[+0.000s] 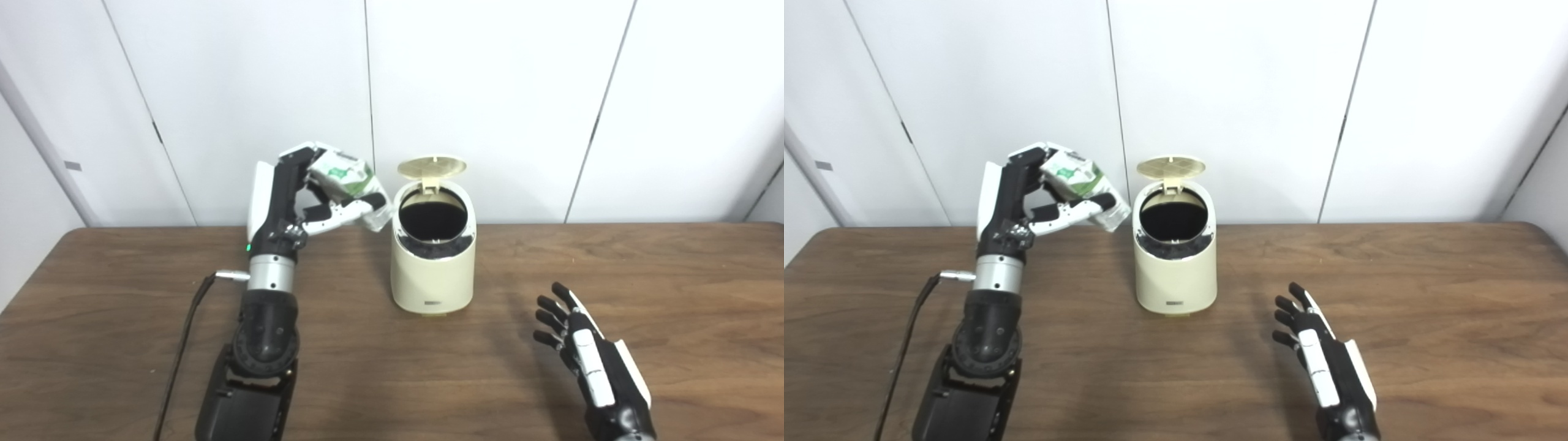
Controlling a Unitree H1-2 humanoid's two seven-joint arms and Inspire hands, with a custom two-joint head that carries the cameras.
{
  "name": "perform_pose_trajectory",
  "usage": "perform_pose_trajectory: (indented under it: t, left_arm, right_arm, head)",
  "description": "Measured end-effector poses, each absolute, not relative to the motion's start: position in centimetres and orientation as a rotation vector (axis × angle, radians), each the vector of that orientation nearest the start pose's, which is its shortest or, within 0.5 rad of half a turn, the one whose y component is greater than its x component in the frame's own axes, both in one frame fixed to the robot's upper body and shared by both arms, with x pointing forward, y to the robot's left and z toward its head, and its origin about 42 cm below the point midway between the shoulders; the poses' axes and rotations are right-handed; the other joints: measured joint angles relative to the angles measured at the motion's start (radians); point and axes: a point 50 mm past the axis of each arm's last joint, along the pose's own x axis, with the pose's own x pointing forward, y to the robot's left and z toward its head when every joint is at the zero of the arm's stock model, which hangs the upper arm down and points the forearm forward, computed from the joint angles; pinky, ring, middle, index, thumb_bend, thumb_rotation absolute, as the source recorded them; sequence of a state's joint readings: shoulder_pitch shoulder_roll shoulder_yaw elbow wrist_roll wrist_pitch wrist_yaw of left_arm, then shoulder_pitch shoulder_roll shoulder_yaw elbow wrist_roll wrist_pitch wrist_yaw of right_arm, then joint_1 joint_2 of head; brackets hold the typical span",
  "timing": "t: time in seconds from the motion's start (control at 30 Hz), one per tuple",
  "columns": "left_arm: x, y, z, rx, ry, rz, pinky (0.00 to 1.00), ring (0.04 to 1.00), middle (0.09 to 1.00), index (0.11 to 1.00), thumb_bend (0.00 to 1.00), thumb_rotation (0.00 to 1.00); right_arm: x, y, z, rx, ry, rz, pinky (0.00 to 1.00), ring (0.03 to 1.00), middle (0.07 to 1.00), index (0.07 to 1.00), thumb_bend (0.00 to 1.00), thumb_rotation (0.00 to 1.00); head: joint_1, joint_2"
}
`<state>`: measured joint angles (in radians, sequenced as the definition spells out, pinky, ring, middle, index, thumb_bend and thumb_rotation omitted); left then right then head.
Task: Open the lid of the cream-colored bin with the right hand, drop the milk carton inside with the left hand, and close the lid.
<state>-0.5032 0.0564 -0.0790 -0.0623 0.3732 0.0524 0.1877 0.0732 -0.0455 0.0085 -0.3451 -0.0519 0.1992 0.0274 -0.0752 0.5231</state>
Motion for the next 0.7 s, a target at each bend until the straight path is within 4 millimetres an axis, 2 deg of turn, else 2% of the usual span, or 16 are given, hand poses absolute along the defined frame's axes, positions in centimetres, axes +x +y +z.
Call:
perform_pose_trajectory:
  t: [0.27, 0.7]
  left_arm:
    - [41.4, 15.2, 27.4, 0.364, -0.576, 0.071, 0.32, 0.426, 0.492, 0.504, 0.48, 0.0]
    - [42.7, 13.6, 26.5, 0.366, -0.63, 0.049, 0.32, 0.42, 0.489, 0.508, 0.48, 0.0]
  right_arm:
    - [25.5, -21.8, 15.7, -0.129, -0.078, 0.017, 0.76, 0.878, 0.895, 0.956, 0.49, 0.98]
    - [25.5, -20.5, 15.8, -0.125, -0.082, 0.0, 0.78, 0.888, 0.895, 0.957, 0.47, 0.97]
  head:
    - [-0.014, -0.003]
    - [-0.028, -0.006]
